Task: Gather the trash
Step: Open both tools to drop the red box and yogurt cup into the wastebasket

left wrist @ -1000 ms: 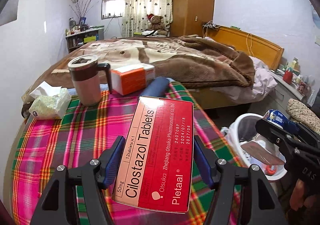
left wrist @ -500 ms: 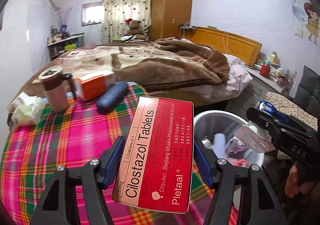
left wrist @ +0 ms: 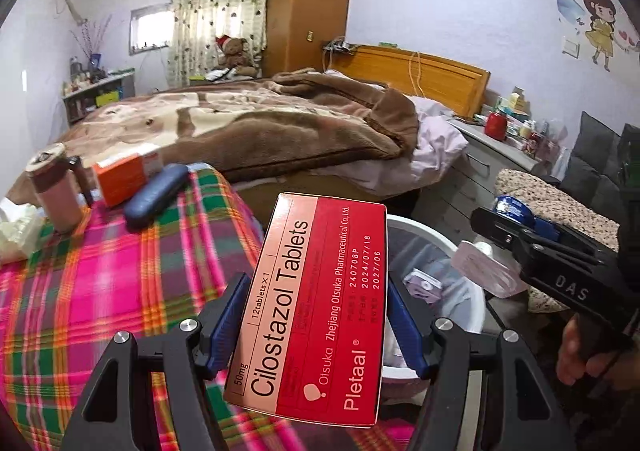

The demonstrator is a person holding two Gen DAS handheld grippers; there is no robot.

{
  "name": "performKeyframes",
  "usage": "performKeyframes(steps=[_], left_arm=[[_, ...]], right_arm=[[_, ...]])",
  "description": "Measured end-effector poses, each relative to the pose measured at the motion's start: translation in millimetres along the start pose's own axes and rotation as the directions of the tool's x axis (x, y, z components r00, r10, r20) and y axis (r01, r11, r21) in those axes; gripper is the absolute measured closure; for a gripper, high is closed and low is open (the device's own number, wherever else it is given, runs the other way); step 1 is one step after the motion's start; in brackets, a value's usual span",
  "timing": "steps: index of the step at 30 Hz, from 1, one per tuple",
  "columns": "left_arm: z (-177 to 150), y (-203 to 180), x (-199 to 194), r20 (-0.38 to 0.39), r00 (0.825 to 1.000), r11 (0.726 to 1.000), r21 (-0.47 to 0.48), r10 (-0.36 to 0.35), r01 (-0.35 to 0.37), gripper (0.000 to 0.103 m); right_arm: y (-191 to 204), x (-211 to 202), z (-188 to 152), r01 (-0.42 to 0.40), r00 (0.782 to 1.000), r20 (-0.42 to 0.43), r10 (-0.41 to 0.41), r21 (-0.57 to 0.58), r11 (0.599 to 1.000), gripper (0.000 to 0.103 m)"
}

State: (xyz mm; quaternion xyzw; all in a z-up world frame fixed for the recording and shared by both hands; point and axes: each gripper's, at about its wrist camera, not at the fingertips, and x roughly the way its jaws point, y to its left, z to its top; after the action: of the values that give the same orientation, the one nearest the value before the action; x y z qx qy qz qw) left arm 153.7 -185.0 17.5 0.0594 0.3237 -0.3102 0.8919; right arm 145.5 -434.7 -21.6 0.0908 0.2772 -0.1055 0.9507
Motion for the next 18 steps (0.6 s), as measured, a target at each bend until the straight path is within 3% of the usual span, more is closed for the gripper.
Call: performKeyframes(steps=[18], left_arm=[[-15.7,-36.8,45.5,-0.073,0.997,1.0,0.025,-0.005,0.007,0.036]], right_arm=[[-31.4,41.3,-16.6,0.011,0.991,-0.136,-0.015,-0.024,1.0,0.041]])
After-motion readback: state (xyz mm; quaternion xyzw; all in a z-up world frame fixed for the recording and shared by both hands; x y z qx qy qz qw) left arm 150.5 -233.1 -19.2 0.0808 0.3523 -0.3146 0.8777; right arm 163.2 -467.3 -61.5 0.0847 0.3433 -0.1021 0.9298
